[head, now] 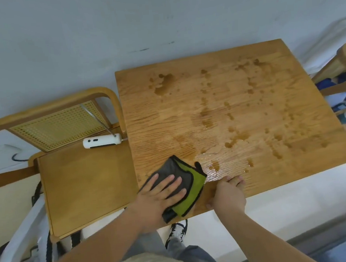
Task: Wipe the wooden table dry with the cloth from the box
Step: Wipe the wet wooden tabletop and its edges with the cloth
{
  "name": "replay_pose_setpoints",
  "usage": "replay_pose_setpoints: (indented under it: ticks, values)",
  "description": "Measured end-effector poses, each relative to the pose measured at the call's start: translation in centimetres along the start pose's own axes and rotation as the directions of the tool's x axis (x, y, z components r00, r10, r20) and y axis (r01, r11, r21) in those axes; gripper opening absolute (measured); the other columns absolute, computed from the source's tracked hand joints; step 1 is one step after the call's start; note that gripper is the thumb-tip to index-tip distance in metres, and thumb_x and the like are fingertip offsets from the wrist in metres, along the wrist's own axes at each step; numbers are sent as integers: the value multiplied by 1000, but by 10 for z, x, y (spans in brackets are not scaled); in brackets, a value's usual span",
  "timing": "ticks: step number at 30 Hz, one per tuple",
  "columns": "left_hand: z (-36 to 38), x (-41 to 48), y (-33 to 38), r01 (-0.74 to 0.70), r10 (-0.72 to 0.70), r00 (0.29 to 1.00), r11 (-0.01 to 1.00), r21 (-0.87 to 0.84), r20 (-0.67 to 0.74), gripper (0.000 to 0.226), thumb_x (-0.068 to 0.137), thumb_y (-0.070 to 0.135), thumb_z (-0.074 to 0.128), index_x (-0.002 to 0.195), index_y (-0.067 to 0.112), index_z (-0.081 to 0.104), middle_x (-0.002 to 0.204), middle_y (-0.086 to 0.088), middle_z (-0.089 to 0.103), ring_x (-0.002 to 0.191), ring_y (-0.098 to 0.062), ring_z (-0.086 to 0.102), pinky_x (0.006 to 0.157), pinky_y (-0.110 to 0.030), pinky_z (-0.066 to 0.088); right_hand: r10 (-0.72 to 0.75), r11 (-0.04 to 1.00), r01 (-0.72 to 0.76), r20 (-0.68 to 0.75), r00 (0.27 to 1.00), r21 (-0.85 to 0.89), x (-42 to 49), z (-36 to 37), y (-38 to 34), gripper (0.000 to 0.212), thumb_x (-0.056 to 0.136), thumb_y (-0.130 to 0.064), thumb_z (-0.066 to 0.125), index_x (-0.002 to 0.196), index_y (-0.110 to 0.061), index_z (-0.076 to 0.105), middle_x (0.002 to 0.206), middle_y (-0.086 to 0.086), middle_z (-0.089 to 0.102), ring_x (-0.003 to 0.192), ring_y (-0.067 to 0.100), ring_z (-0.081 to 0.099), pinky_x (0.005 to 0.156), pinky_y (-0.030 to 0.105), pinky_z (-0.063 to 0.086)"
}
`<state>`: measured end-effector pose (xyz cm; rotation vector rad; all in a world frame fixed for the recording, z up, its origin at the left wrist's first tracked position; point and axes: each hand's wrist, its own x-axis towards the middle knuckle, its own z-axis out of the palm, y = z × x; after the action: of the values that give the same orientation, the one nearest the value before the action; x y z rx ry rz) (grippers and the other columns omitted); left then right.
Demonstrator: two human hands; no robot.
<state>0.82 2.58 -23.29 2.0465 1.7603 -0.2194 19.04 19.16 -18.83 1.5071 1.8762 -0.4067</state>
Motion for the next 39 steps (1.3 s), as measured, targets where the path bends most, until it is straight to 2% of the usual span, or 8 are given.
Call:
replay_pose_setpoints:
  ticks: [6, 11, 14, 20, 26, 32, 37, 39]
  values:
    - [-40, 65, 0, 491, -501, 865, 831, -259, 32, 89, 102, 50, 37, 155, 34, -32, 161, 1, -44, 145, -23, -46, 118, -56, -27, -24, 999, 22, -44, 999, -48, -2, 10, 5, 113, 87, -46, 76, 160, 2, 6, 166, 33, 4, 154, 48, 4, 121, 45, 34]
    - [-35, 46, 22, 83, -69, 992, 988, -131, 106, 81, 87, 53, 9, 160, 35, -21, 164, 4, -38, 147, -20, -43, 117, -55, -30, -6, 1000, 6, -54, 999, -12, 1, 12, 5, 103, 91, -34, 75, 160, 2, 7, 165, 33, 4, 154, 47, 5, 117, 42, 40]
    - [-48, 61, -34, -141, 140, 985, 990, 5, 104, 80, 93, 41, 27, 161, 39, -15, 166, 9, -32, 151, -15, -36, 120, -51, -25, 1, 1000, -1, -35, 999, 17, 5, 9, 1, 107, 88, -33, 78, 160, 2, 7, 165, 33, 2, 154, 47, 4, 117, 42, 39]
    - [-65, 107, 3, 341, -341, 939, 913, -223, 40, 84, 102, 46, 37, 160, 32, -22, 166, 0, -36, 149, -24, -40, 121, -57, -23, 11, 999, -12, 16, 1000, 41, -1, 6, 4, 122, 79, -38, 86, 160, 1, 3, 166, 31, -2, 155, 46, 2, 116, 43, 39]
    - [-55, 84, -10, -202, 196, 974, 979, 40, 113, 85, 95, 49, 37, 162, 36, -14, 167, 5, -31, 151, -18, -35, 123, -53, -19, -20, 996, 27, -78, 997, 88, 2, 14, 11, 94, 95, -23, 69, 161, -5, 4, 168, 26, -2, 156, 42, -1, 111, 38, 44]
    - [-78, 117, 10, 246, -241, 969, 952, -185, 51, 86, 98, 42, 43, 163, 35, -12, 169, 4, -27, 153, -20, -32, 124, -54, -15, -39, 991, 48, -74, 996, 122, 0, 16, 20, 103, 90, -36, 75, 162, -14, 5, 171, 16, -4, 158, 35, -4, 114, 36, 41]
    - [-61, 104, 29, -156, 159, 983, 987, -37, 95, 83, 96, 48, 46, 164, 38, -2, 170, 10, -21, 154, -14, -26, 124, -48, -20, -92, 975, 119, -147, 985, 187, -2, 20, 30, 75, 98, -40, 62, 160, -17, 25, 171, 15, 3, 158, 29, 0, 116, 32, 37]
    - [-68, 116, 5, -149, 148, 986, 989, 3, 81, 86, 95, 39, 50, 163, 40, -3, 168, 13, -22, 154, -11, -25, 126, -46, -16, -97, 973, 129, -168, 981, 190, -3, 21, 31, 78, 100, -35, 58, 163, -19, 16, 172, 12, -1, 159, 28, -2, 114, 31, 39]
